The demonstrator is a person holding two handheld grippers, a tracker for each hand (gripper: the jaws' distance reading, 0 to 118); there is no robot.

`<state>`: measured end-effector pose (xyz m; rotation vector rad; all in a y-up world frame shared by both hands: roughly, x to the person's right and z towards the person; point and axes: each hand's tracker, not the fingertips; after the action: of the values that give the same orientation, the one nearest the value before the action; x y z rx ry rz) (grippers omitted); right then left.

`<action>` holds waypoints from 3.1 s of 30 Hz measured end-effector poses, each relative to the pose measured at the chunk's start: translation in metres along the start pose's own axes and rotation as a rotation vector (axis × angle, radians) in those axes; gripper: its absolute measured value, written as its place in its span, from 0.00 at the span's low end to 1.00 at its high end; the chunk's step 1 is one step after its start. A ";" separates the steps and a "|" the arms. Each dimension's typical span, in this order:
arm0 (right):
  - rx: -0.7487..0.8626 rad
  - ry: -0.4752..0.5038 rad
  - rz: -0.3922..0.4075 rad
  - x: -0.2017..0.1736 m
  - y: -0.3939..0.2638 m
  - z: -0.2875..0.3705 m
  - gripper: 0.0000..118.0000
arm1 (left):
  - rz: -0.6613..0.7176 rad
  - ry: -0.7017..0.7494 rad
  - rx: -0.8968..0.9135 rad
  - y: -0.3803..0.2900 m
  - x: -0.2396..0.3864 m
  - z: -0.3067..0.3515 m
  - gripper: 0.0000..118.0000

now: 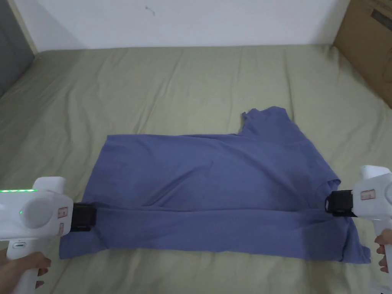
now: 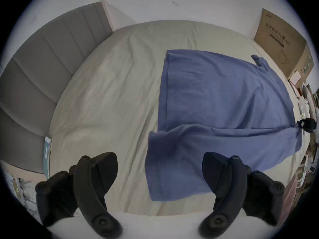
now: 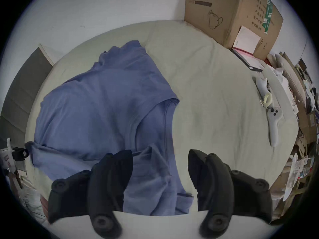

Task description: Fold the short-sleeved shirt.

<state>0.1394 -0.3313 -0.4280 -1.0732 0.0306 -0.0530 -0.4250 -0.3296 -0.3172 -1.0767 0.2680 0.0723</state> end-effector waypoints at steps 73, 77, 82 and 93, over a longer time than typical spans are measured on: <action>0.086 0.031 -0.033 0.027 -0.087 0.092 0.33 | 0.065 -0.157 0.070 -0.075 -0.023 0.064 0.47; 0.147 0.011 -0.013 0.009 -0.066 0.088 0.00 | 0.055 -0.114 0.098 -0.058 -0.003 0.059 0.00; 0.110 0.054 -0.040 -0.006 -0.048 0.050 0.00 | 0.051 -0.129 0.066 -0.041 0.018 0.040 0.00; 0.106 0.074 0.035 -0.033 0.108 -0.043 0.75 | 0.022 -0.129 0.050 -0.005 0.033 0.004 0.00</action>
<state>0.1074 -0.3160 -0.5433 -0.9645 0.1122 -0.0625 -0.3917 -0.3307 -0.3191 -1.0146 0.1644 0.1537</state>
